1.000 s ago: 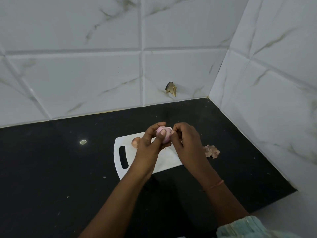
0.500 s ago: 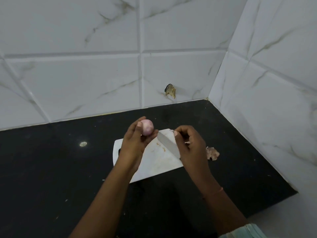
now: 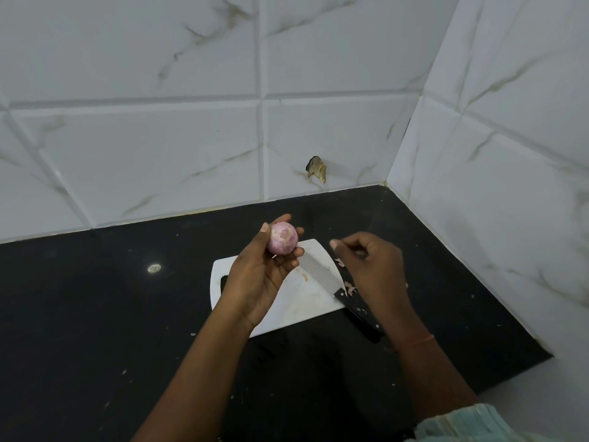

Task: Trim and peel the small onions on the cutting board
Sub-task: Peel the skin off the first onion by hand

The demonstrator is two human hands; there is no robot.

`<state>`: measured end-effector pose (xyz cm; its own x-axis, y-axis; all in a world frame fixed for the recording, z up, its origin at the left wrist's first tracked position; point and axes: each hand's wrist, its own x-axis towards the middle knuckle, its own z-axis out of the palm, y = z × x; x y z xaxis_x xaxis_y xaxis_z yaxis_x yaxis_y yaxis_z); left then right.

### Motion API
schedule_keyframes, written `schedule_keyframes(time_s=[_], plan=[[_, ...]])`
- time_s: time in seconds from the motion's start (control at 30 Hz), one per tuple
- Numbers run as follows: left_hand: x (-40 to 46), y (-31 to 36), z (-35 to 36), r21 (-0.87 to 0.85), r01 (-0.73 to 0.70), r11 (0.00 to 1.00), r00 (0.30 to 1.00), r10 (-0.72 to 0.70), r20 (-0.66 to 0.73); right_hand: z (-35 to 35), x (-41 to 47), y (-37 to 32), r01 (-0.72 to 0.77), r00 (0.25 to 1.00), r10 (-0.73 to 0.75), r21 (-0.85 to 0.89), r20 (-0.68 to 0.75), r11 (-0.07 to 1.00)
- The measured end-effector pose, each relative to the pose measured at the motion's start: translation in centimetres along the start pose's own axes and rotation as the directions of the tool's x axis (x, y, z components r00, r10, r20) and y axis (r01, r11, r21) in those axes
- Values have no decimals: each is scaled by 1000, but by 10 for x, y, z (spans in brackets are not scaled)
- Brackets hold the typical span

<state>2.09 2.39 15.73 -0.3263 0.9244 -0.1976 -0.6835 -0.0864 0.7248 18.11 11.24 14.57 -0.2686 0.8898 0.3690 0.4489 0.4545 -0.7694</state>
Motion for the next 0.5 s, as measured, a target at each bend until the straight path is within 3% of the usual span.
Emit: schedule_keyframes(time_s=[0.13,0.23,0.3,0.43,0.5], plan=[[-2,-3,2,54,-2,999,1000,2,0,7,-7,-29,244,970,-243,149,-28,958],[-5,-3,3,89,-35,995,999,32,27,15,-8,-40,387,914,-397,111,84,915],[-7,-3,3,134,-52,990,998,49,30,21,-10,-41,377,918,-386,94,96,921],[-8,-4,3,179,-52,983,999,51,11,25,-13,-38,347,938,-345,86,-30,934],[-8,-4,3,212,-45,976,999,48,-8,24,-11,-36,320,947,-321,61,5,946]])
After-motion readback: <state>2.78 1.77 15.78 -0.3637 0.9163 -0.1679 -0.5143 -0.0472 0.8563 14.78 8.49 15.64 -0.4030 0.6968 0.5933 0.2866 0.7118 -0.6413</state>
